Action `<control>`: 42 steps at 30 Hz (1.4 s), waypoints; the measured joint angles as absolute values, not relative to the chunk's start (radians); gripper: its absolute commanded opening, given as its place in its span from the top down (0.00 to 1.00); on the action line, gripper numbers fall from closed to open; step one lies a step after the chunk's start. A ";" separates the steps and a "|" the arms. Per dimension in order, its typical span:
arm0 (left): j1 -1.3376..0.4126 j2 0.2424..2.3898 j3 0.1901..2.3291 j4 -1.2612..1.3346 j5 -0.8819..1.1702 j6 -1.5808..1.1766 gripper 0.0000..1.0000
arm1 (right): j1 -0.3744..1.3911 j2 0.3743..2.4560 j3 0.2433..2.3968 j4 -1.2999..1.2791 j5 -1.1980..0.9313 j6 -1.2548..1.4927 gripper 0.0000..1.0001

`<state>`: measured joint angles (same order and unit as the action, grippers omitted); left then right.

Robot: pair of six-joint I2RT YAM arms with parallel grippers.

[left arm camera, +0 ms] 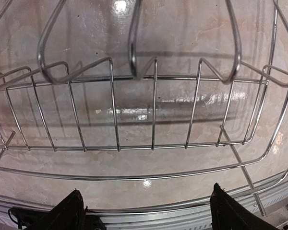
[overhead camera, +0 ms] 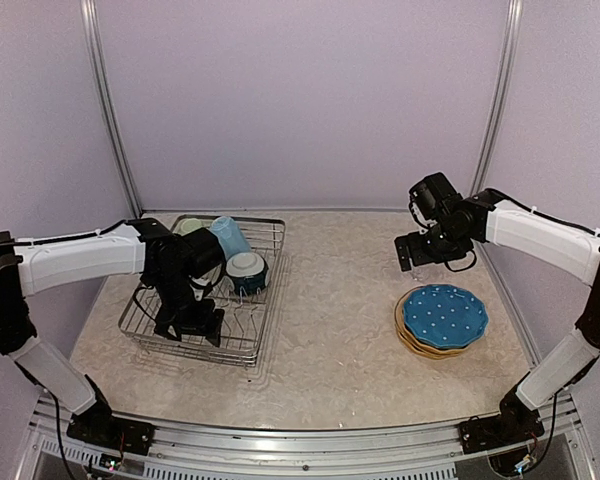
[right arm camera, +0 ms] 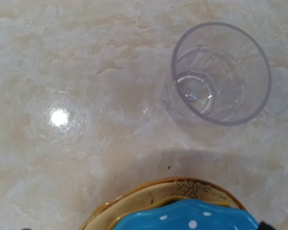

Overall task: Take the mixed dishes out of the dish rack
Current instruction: Move the dish rack to the center of the board, then grab the cup from the dish rack.

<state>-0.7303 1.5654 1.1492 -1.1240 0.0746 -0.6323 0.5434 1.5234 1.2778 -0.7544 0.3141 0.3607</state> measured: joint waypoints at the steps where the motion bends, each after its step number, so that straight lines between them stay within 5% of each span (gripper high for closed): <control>1: -0.731 1.553 1.150 -1.131 0.075 -0.638 0.13 | 0.543 1.526 1.278 -0.753 0.314 0.361 0.00; 8: -0.718 1.494 1.257 -1.204 0.044 -0.638 0.02 | 0.550 1.534 1.278 -0.740 0.307 0.361 0.00; 20: -0.384 1.477 1.549 -1.052 0.102 -0.505 0.01 | 0.572 1.538 1.280 -0.743 0.320 0.370 0.00; 42: -0.376 2.021 1.925 -0.886 0.057 -0.444 0.03 | 0.580 1.471 1.328 -0.740 0.345 0.376 0.00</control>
<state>-0.3756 2.0212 1.9251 -0.8856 0.0566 -0.4438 0.5797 1.4708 1.3281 -0.7403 0.3454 0.3756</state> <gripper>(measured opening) 0.960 0.997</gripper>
